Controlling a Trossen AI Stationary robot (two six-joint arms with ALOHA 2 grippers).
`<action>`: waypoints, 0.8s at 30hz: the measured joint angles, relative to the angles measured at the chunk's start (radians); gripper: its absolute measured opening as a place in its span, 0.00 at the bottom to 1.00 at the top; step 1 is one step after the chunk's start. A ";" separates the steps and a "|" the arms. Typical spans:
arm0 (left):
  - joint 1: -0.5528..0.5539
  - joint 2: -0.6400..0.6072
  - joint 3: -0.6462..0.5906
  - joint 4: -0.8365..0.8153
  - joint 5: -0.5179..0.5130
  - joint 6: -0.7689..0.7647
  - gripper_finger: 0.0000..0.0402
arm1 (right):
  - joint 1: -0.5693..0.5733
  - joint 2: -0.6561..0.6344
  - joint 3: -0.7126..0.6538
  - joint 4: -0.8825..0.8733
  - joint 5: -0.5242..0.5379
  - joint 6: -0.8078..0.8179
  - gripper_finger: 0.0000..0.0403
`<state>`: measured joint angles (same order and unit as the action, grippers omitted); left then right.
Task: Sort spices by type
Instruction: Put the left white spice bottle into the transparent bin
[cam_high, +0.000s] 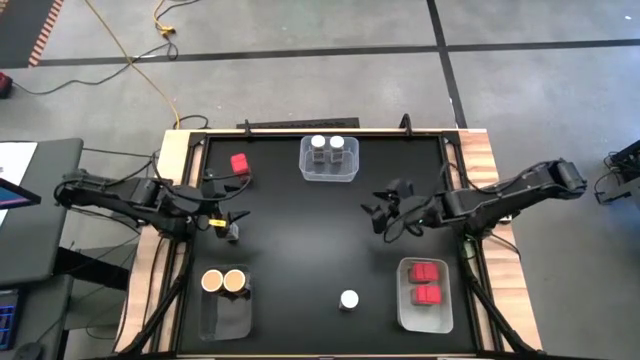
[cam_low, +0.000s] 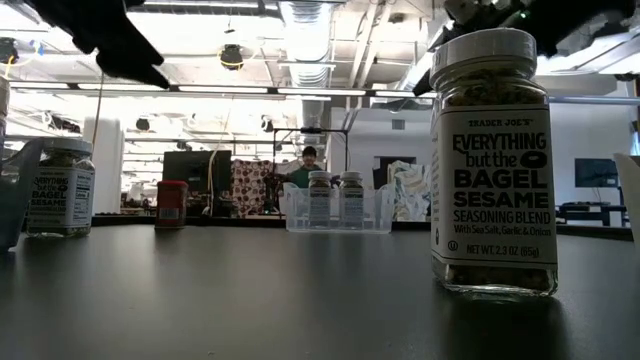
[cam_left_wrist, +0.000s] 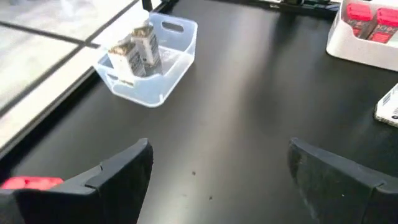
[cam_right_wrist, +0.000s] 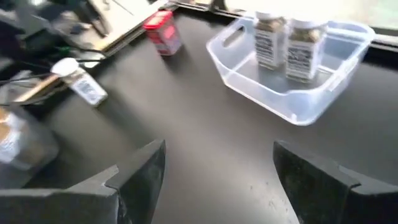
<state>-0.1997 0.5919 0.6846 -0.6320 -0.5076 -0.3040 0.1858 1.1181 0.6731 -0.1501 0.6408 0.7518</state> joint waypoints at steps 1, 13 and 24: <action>0.000 0.010 0.014 -0.006 0.000 0.010 0.87 | -0.015 -0.019 -0.019 0.026 -0.024 -0.029 0.80; 0.000 0.280 0.352 -0.373 0.103 0.031 0.84 | -0.106 -0.132 -0.082 0.083 -0.291 -0.080 0.80; 0.000 0.431 0.426 -0.647 0.323 0.020 0.84 | -0.080 -0.131 -0.083 -0.025 -0.292 -0.081 0.80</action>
<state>-0.1993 1.0227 1.1107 -1.2793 -0.1849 -0.2840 0.1056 0.9870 0.5903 -0.1749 0.3484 0.6705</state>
